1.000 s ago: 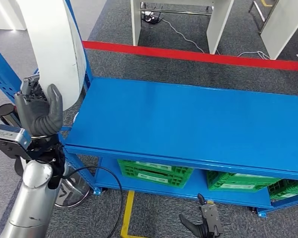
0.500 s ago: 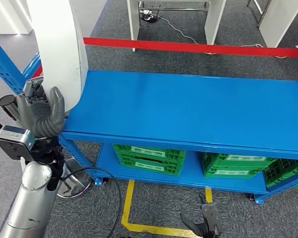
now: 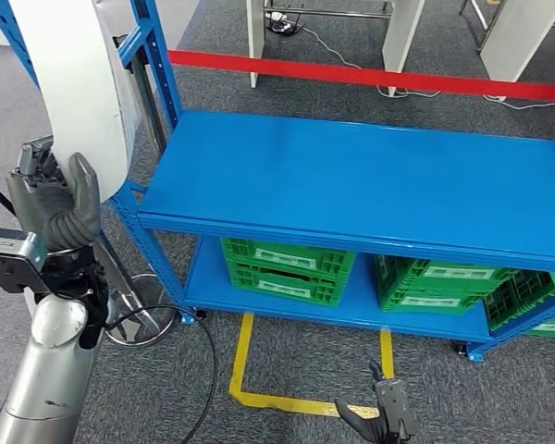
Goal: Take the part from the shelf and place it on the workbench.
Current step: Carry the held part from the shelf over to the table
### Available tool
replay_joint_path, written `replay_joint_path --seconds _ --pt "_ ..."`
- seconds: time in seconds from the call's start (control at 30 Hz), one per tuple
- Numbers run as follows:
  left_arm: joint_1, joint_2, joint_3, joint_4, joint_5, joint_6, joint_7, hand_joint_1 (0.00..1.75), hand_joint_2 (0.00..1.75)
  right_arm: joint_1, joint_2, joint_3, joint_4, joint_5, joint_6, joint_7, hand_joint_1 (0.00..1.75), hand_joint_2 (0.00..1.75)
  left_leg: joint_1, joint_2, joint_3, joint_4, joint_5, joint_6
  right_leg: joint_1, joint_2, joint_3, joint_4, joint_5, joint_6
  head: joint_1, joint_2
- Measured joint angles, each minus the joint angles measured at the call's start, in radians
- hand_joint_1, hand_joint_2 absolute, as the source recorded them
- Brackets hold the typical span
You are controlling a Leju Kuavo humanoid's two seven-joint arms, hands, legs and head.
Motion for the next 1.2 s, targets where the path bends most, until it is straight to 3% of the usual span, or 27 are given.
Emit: replay_joint_path --seconds 0.03,0.07,0.13,0.17,0.23,0.27,0.33,0.4,0.43,0.47,0.5,0.57,0.63,0.67,0.73,0.77,0.8,0.83,0.9,0.93,0.97,1.0,1.07,1.13,1.2 --pt "0.000 0.001 0.001 0.000 0.000 0.001 0.000 1.75 1.75 -0.001 0.000 0.000 0.000 0.000 0.000 0.000 0.00 1.75 0.001 0.000 -0.013 0.002 0.010 -0.004 -0.001 0.000 0.043 -0.050 0.030 0.000 0.000 0.000" --pt "0.000 0.002 0.002 0.000 0.000 0.002 0.000 1.75 1.75 -0.003 0.000 0.000 0.000 0.000 0.000 0.000 0.00 1.75 0.000 -0.001 -0.025 0.006 0.019 -0.008 -0.001 0.000 0.096 -0.120 0.041 0.001 0.000 0.000" --pt "-0.001 0.004 0.003 0.000 0.000 0.002 -0.001 1.75 1.75 -0.007 0.000 0.000 0.000 0.000 -0.001 0.000 0.00 1.75 -0.003 -0.001 -0.041 0.012 0.036 -0.019 0.000 0.004 0.179 -0.245 0.026 -0.007 -0.001 0.000" --pt "-0.001 0.004 0.004 -0.001 0.000 0.002 -0.001 1.75 1.75 -0.008 0.000 0.000 -0.001 0.000 -0.001 0.000 0.00 1.75 -0.004 -0.001 -0.046 0.012 0.046 -0.024 0.002 0.006 0.195 -0.274 0.014 -0.014 -0.001 0.000" --pt "-0.001 0.006 0.005 -0.001 0.000 0.002 -0.002 1.75 1.75 -0.007 0.000 0.000 -0.001 0.001 -0.003 0.000 0.00 1.75 -0.003 -0.001 -0.052 0.011 0.059 -0.035 0.003 0.005 0.184 -0.281 0.022 -0.034 -0.001 0.000" --pt "-0.001 0.008 0.005 -0.001 0.000 0.001 -0.002 1.75 1.75 -0.007 0.000 -0.001 0.000 0.001 -0.004 0.000 0.00 1.75 -0.001 -0.001 -0.058 0.018 0.045 -0.041 0.003 0.003 0.175 -0.281 0.032 -0.045 -0.001 0.000" --pt "-0.001 0.012 0.005 0.000 0.000 -0.001 -0.002 1.75 1.75 -0.008 0.001 -0.002 0.000 0.002 -0.004 0.000 0.00 1.75 0.002 -0.002 -0.077 0.087 -0.040 -0.052 0.002 -0.001 0.155 -0.281 0.054 -0.065 -0.004 0.000" --pt "-0.001 0.014 0.005 0.000 -0.001 -0.003 -0.001 1.75 1.75 -0.009 0.001 -0.002 0.000 0.002 -0.004 0.000 0.00 1.75 0.003 -0.002 -0.098 0.217 -0.135 -0.059 0.005 -0.002 0.126 -0.279 0.076 -0.073 -0.006 0.000" --pt "-0.001 0.014 0.005 0.000 -0.001 -0.004 0.000 1.75 1.75 -0.010 0.000 -0.003 0.000 0.002 -0.004 0.000 0.00 1.75 0.003 -0.002 -0.101 0.272 -0.155 -0.060 0.006 -0.002 0.110 -0.277 0.087 -0.073 -0.006 0.000" --pt "-0.001 0.015 0.005 0.000 -0.002 -0.007 0.001 1.75 1.75 -0.010 0.000 -0.003 0.000 0.002 -0.004 0.000 0.00 1.75 0.003 -0.002 -0.093 0.302 -0.150 -0.058 0.009 -0.002 0.094 -0.274 0.098 -0.073 -0.006 0.000" --pt "-0.001 0.015 0.005 0.000 -0.002 -0.009 0.002 1.75 1.75 -0.010 0.000 -0.004 0.000 0.002 -0.004 0.000 0.00 1.75 0.002 -0.002 -0.071 0.298 -0.128 -0.054 0.011 -0.002 0.077 -0.271 0.108 -0.073 -0.006 0.000" --pt "-0.003 0.015 0.005 0.000 -0.006 -0.014 0.005 1.75 1.75 -0.011 0.001 -0.005 0.000 0.003 -0.004 0.000 0.00 1.75 -0.002 -0.002 0.013 0.199 -0.086 -0.037 0.015 -0.002 0.050 -0.266 0.126 -0.072 -0.005 0.000" --pt "-0.008 0.015 0.004 0.000 -0.009 -0.018 0.009 1.75 1.75 -0.013 0.002 -0.008 -0.001 0.003 -0.004 0.000 0.00 1.75 -0.009 -0.002 0.105 0.059 -0.096 -0.019 0.018 -0.002 0.033 -0.264 0.145 -0.066 -0.005 0.000" --pt "-0.010 0.015 0.004 0.000 -0.010 -0.020 0.010 1.75 1.75 -0.014 0.003 -0.009 -0.001 0.004 -0.004 0.000 0.00 1.75 -0.013 -0.003 0.130 0.013 -0.107 -0.014 0.017 -0.002 0.028 -0.265 0.156 -0.061 -0.005 0.000" --pt "-0.011 0.015 0.004 0.001 -0.011 -0.023 0.014 1.75 1.75 -0.014 0.003 -0.012 0.000 0.004 -0.003 0.000 0.00 1.75 -0.014 -0.001 0.134 -0.021 -0.103 -0.009 0.015 -0.002 0.017 -0.271 0.174 -0.049 -0.005 0.000" --pt "-0.012 0.015 0.003 0.002 -0.011 -0.025 0.015 1.75 1.75 -0.014 0.003 -0.014 0.000 0.005 -0.003 0.000 0.00 1.75 -0.012 0.000 0.126 -0.026 -0.091 -0.006 0.015 -0.002 0.010 -0.269 0.167 -0.043 -0.005 0.000" --pt "-0.012 0.015 0.003 0.003 -0.011 -0.029 0.017 1.75 1.75 -0.013 0.003 -0.015 0.000 0.005 -0.003 0.000 0.00 1.75 -0.009 0.002 0.118 -0.031 -0.079 -0.001 0.014 -0.001 -0.001 -0.254 0.143 -0.038 -0.003 0.000" --pt "-0.012 0.015 0.002 0.005 -0.011 -0.032 0.019 1.75 1.75 -0.013 0.003 -0.015 0.000 0.006 -0.003 0.000 0.00 1.75 -0.006 0.005 0.107 -0.034 -0.068 0.002 0.013 0.000 -0.016 -0.217 0.100 -0.032 -0.002 0.000" --pt "-0.012 0.014 0.000 0.008 -0.011 -0.036 0.021 1.75 1.75 -0.013 0.003 -0.016 0.000 0.006 -0.004 0.000 0.00 1.75 -0.007 0.006 0.079 -0.031 -0.046 0.006 0.009 0.001 -0.052 -0.087 0.006 -0.022 0.000 0.000" --pt "-0.012 0.014 -0.001 0.010 -0.010 -0.036 0.021 1.75 1.75 -0.013 0.003 -0.017 0.000 0.007 -0.004 0.000 0.00 1.75 -0.006 0.006 0.063 -0.030 -0.035 0.005 0.007 0.001 -0.063 -0.022 -0.018 -0.017 0.000 0.000" --pt "-0.011 0.014 -0.002 0.012 -0.010 -0.037 0.021 1.75 1.75 -0.013 0.003 -0.017 0.000 0.007 -0.004 0.000 0.00 1.75 -0.006 0.006 0.048 -0.027 -0.024 0.003 0.005 0.001 -0.064 0.019 -0.016 -0.013 0.000 0.000" --pt "-0.011 0.014 -0.002 0.013 -0.009 -0.037 0.022 1.75 1.75 -0.013 0.003 -0.017 0.000 0.007 -0.004 0.000 0.00 1.75 -0.004 0.006 0.032 -0.024 -0.014 0.001 0.003 0.001 -0.049 0.028 0.007 -0.010 0.000 0.000" --pt "-0.011 0.015 -0.003 0.016 -0.004 -0.043 0.025 1.75 1.75 -0.015 0.003 -0.017 0.000 0.009 -0.006 0.000 0.00 1.75 0.000 0.006 0.000 -0.010 0.002 -0.009 -0.003 0.001 0.031 -0.060 0.058 -0.003 0.000 0.000" --pt "-0.012 0.015 -0.003 0.016 0.000 -0.051 0.026 1.75 1.75 -0.019 0.003 -0.017 0.000 0.010 -0.009 0.000 0.00 1.75 -0.002 0.005 -0.026 0.008 0.014 -0.020 -0.005 0.004 0.133 -0.201 0.045 -0.001 0.002 0.000" --pt "-0.013 0.017 -0.004 0.016 -0.001 -0.056 0.025 1.75 1.75 -0.021 0.004 -0.017 0.000 0.012 -0.009 0.000 0.00 1.75 -0.005 0.005 -0.040 0.017 0.027 -0.029 -0.003 0.008 0.171 -0.265 0.015 -0.013 0.004 0.000"
